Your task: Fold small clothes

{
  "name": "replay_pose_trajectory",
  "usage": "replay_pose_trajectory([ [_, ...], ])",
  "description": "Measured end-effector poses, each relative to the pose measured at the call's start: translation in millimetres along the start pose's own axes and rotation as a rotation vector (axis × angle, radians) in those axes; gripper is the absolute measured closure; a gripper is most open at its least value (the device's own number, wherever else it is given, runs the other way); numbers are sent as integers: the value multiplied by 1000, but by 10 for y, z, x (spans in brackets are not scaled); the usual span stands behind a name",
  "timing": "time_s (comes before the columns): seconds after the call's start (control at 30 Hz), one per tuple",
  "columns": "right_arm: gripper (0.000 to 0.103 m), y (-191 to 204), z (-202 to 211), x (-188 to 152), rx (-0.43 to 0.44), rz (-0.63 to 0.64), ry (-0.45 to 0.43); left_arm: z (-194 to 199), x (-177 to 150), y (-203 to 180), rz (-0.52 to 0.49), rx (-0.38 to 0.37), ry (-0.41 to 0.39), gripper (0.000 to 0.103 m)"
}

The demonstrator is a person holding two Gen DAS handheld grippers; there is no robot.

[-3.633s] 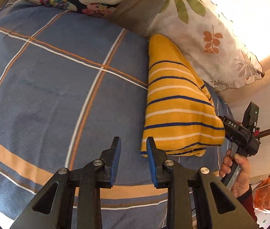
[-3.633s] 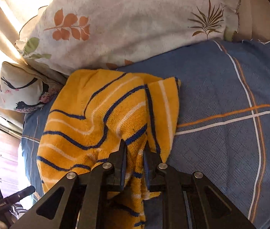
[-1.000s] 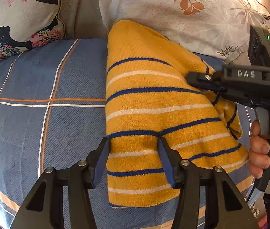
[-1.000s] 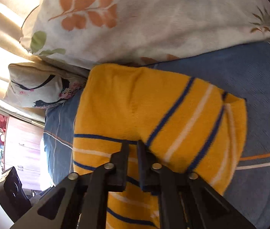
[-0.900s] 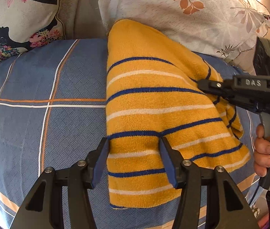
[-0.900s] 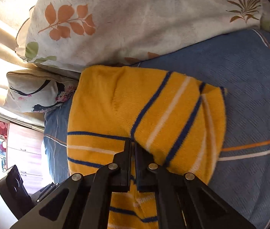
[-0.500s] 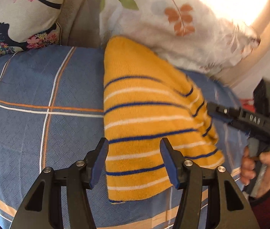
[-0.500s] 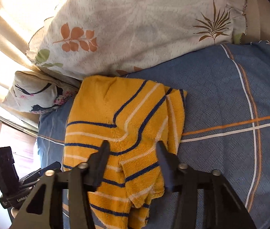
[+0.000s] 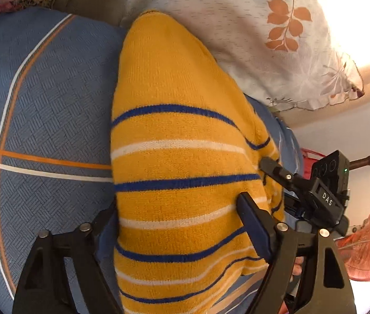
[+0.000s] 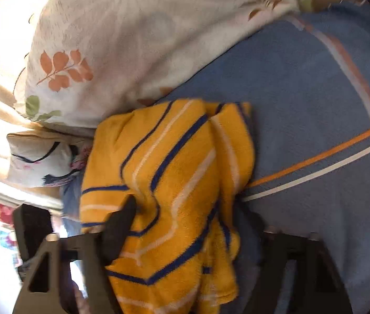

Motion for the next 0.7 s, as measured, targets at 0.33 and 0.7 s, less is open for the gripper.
replay_pose_trajectory([
  [0.33,67,743,-151,-68,64,160,-7,781,99,-97,-137,89,-149,60],
  [0.7,54,517,137,-8,-67,89,-128,1178,-17,157,-165,136,-242,60],
])
Point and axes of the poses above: each gripper's, at about its wrist camera, not at the fingertips, and z roughly against the way its jaws point, y to its left, x to its top, the point moved 10 cm from there along -z, roughly the way its jaws point, and after that the axes turned 7 degrees about z, right-handed, at the moved point
